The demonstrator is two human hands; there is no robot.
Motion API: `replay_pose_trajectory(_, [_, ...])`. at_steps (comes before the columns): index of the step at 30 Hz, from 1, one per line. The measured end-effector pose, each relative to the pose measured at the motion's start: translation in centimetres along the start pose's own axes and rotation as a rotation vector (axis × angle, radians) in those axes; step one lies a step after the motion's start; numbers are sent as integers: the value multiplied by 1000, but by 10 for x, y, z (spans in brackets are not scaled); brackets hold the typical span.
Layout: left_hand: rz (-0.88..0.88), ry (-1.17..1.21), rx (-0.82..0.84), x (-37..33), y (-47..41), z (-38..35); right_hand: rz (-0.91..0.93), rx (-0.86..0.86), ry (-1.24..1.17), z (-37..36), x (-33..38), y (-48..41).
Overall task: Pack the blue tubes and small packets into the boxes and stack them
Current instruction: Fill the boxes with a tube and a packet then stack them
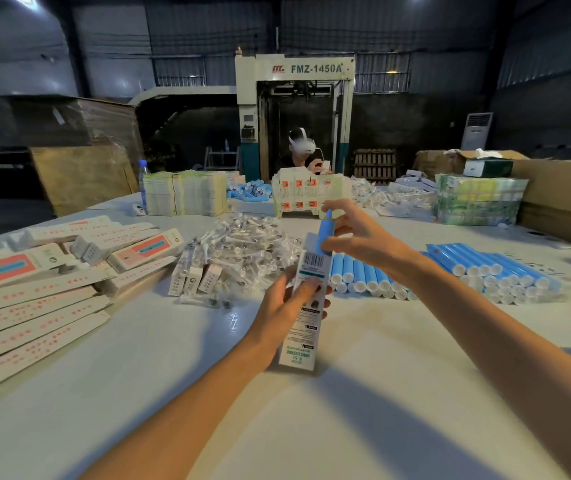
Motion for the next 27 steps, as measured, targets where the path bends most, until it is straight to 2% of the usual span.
replay_pose_trajectory(5, [-10, 27, -142, 4, -2, 19, 115, -59, 92, -32, -10, -2])
replay_pose_trajectory(9, [13, -76, -427, 9, 3, 59, 134, -162, 40, -58, -28, -22])
replay_pose_trajectory(14, [22, -212, -758, -2, 19, 118, 146, -137, 213, -117, -36, -60])
replay_pose_trajectory(16, [23, -273, -837, -7, 25, 132, 183, -102, 274, -140, -27, -77])
replay_pose_trajectory(21, [-61, -272, -819, -12, 25, 132, 177, 2, 478, -184, -20, -111])
replay_pose_trajectory(27, [-104, -227, -734, -13, 20, 125, 87, -74, 327, -190, -20, -114])
Point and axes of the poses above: each hand's wrist, its own y-axis away from the middle knuckle, its own z-axis out of the back of the hand, x = y × z, the point moved 10 cm from there along -y, towards the middle knuckle, and after that the axes turned 3 degrees about x, right-handed, at the moved point
